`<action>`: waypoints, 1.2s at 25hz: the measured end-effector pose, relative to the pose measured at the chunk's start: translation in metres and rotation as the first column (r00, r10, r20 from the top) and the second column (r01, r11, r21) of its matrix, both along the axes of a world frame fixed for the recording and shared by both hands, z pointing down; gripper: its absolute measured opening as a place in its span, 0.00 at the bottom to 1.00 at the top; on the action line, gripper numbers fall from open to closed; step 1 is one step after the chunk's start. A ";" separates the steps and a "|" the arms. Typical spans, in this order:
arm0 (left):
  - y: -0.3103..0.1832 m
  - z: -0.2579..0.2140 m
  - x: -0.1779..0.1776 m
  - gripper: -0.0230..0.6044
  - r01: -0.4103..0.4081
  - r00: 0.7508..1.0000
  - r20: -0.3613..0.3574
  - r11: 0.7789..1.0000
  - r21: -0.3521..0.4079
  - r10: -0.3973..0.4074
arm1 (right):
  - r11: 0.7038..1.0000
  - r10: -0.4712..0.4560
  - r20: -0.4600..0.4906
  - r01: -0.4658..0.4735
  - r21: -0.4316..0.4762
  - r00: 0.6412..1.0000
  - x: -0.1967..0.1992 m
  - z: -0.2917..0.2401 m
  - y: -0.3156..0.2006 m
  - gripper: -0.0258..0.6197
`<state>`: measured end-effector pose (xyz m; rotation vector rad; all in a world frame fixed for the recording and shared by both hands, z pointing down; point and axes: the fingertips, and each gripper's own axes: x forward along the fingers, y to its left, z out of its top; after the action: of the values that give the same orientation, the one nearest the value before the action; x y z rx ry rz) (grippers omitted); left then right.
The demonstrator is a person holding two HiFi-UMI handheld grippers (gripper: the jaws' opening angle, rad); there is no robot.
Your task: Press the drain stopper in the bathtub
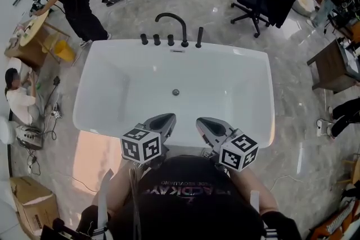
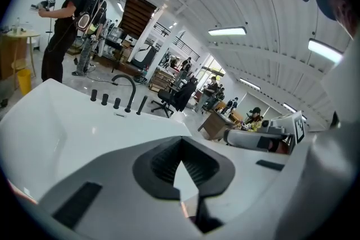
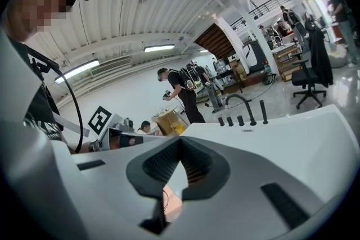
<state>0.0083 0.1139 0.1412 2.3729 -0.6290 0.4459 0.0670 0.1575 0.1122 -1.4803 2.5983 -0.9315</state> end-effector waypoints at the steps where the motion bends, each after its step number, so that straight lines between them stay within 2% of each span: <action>1: 0.000 0.000 0.000 0.04 -0.002 1.000 0.001 1.000 0.002 0.002 | 1.000 0.001 0.001 -0.001 0.000 1.000 0.000 0.000 0.000 0.06; 30: -0.007 0.003 -0.002 0.04 -0.009 1.000 0.020 1.000 0.005 0.009 | 1.000 -0.001 0.028 0.001 -0.011 1.000 -0.004 0.006 -0.008 0.06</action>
<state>0.0065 0.1066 0.1440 2.3798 -0.6292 0.4736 0.0628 0.1499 0.1185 -1.4581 2.5791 -0.9612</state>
